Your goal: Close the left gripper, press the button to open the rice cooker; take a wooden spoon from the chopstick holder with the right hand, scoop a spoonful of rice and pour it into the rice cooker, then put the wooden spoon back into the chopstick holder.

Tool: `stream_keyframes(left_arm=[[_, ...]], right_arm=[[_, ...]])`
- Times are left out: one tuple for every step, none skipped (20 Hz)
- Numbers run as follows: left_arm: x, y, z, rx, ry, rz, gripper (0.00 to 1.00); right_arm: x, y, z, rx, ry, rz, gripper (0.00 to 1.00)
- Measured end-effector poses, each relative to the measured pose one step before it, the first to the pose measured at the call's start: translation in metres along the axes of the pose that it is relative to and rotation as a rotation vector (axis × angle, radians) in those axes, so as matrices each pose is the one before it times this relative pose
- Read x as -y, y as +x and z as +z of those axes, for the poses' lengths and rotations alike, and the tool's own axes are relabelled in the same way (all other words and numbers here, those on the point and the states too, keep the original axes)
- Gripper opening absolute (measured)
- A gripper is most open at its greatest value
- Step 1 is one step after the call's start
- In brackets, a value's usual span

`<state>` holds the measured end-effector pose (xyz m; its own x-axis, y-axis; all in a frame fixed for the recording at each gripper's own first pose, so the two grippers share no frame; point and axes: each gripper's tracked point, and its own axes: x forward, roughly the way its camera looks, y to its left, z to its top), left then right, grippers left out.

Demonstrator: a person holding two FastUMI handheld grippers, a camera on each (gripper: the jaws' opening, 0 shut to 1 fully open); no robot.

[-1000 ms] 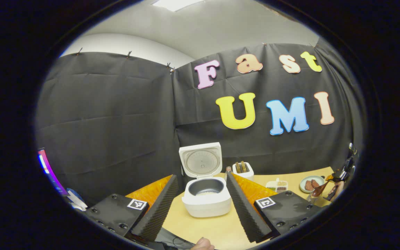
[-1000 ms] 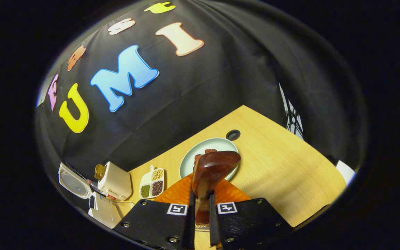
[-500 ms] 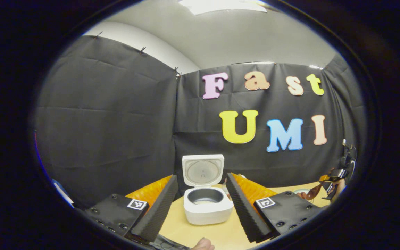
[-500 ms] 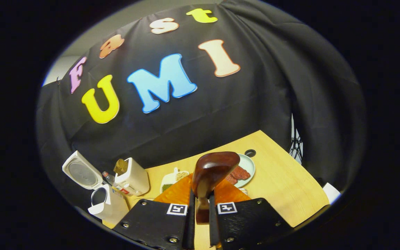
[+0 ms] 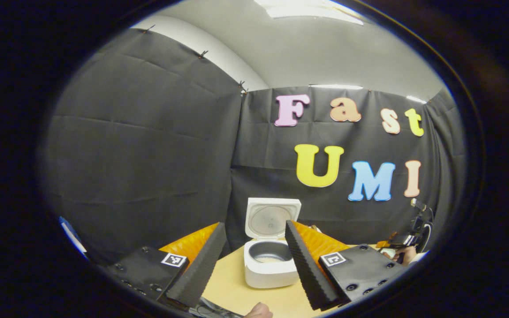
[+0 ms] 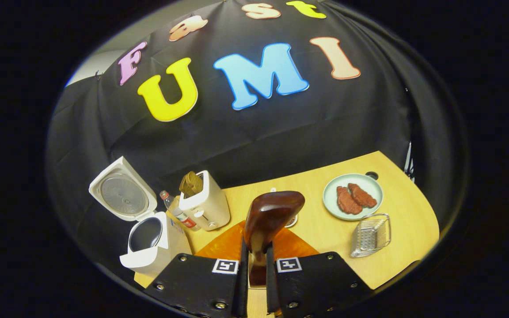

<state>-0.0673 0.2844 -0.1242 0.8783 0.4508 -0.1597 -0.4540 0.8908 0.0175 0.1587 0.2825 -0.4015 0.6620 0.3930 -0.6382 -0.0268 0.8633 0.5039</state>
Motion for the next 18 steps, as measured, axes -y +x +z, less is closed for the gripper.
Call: stream_keyframes(left_arm=[[0.00073,0.00344,-0.00175,-0.01038,0.00892,0.01022,0.94],[0.00075,0.0041,-0.00312,-0.00864,0.01723,0.01453,0.95],[0.00016,0.00451,-0.00323,-0.01105,0.01513,0.01567,0.96],[0.00055,0.00454,-0.00491,-0.01573,0.00633,0.01799,0.94],[-0.00063,0.0046,-0.00452,-0.01876,-0.00169,0.02133,0.92],[-0.0006,0.004,-0.00437,-0.01842,-0.00656,0.02129,0.93],[0.00113,0.00248,-0.00293,-0.00884,-0.0122,0.015,0.93],[0.00075,0.00229,-0.0033,-0.00959,-0.00929,0.01264,0.96],[0.00163,0.00152,-0.00317,-0.01065,-0.00118,0.01028,0.93],[0.00125,0.00058,-0.00426,-0.00696,0.00494,0.01002,0.93],[0.00077,0.00076,0.00039,-0.0002,0.00735,0.01081,0.93],[-0.00059,-0.00141,-0.00125,0.0012,0.00441,0.00669,0.93],[0.00054,-0.00105,0.00095,0.00292,0.00147,0.00534,0.94],[-0.00035,-0.00054,0.00057,0.00066,-0.00299,0.0047,0.94],[0.00065,-0.00063,0.00015,-0.00234,-0.0038,0.0055,0.94],[0.00184,0.00126,0.00281,0.00276,-0.00389,0.00589,0.93],[-0.00011,-0.00005,0.00191,0.00467,-0.00002,0.00408,0.96],[-0.00108,-0.00072,-0.00021,0.00369,0.00451,0.00532,0.96]], right_arm=[[-0.00275,0.01383,-0.01313,-0.03043,-0.02795,0.00273,0.17],[-0.00191,0.0129,-0.01257,-0.0262,-0.03053,0.00398,0.17],[-0.00402,0.01354,-0.01244,-0.02268,-0.0289,0.00446,0.17],[-0.00253,0.01051,-0.01205,-0.0249,-0.03054,0.00788,0.17],[-0.00163,0.01005,-0.01118,-0.02746,-0.02655,0.0067,0.17],[-0.00195,0.00781,-0.01128,-0.0309,-0.01382,0.0075,0.17],[-0.00096,0.00707,-0.00687,-0.01941,-0.00744,0.00678,0.17],[-0.00023,0.00713,-0.00444,-0.00706,-0.01065,0.0034,0.17],[-0.00335,0.00388,-0.00357,-0.01063,-0.0135,0.01141,0.17],[-0.00634,0.00119,-0.00388,-0.00867,-0.01194,0.01523,0.17],[-0.00654,0.00155,-0.00115,-0.00784,0.00365,0.02119,0.17],[-0.00769,0.00135,-0.00298,-0.01483,0.02196,0.0266,0.17],[-0.00657,0.00189,-0.00184,-0.01604,0.03175,0.02613,0.18],[-0.00732,0.00127,0.00053,-0.00825,0.02929,0.02357,0.18],[-0.00569,0.00148,0.00123,-0.00731,0.03201,0.02231,0.17],[-0.00504,0.00124,0.00048,-0.00922,0.04362,0.02525,0.17],[-0.00492,0.00218,-0.00003,-0.00698,0.05245,0.02453,0.17],[-0.00295,0.00146,0.00127,-0.00141,0.04933,0.01973,0.17]])
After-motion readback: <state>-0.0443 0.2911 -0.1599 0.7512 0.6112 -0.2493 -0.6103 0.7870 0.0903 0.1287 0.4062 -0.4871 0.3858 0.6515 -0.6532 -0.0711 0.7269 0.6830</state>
